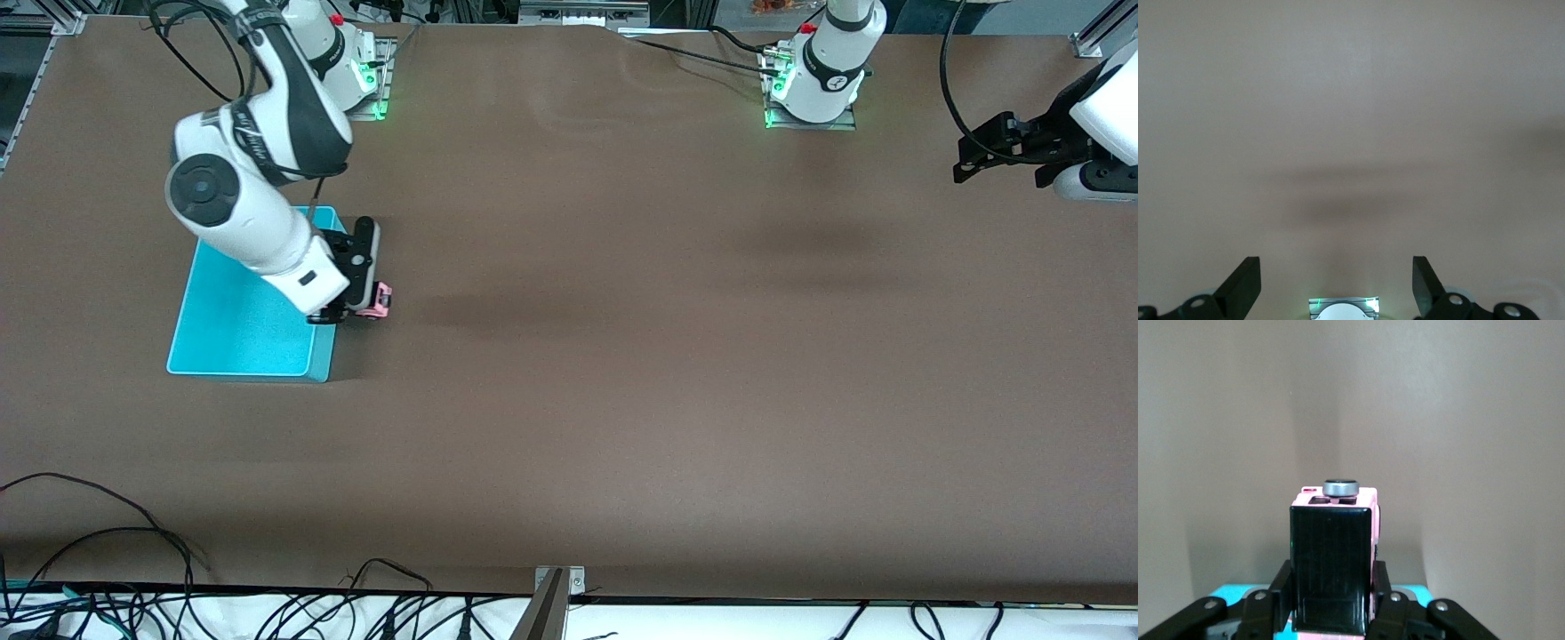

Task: Wind and store pink jeep toy

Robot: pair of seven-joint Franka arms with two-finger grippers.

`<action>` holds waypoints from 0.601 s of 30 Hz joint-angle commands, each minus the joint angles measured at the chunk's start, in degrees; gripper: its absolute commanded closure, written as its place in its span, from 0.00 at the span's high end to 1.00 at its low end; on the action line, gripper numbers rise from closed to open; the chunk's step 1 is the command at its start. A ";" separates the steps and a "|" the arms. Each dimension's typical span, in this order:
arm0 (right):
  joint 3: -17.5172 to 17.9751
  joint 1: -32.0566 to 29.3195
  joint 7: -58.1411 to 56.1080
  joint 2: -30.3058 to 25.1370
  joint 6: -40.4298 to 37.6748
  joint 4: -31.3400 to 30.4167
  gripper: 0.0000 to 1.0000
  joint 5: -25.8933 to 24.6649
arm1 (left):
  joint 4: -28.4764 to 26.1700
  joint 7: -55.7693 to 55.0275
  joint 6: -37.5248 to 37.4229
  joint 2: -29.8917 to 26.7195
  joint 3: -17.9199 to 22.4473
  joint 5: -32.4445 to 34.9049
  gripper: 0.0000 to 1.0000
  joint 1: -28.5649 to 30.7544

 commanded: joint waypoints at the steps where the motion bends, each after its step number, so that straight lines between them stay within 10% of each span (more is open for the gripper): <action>1: -4.14 -0.41 -4.70 0.10 -5.23 2.46 0.00 -0.05 | -0.52 0.89 0.43 -0.64 0.06 -1.58 1.00 0.48; 18: -19.44 -0.67 -20.78 -3.16 -4.80 -8.08 0.00 5.22 | -0.52 0.98 0.34 -0.64 0.14 -1.58 1.00 0.48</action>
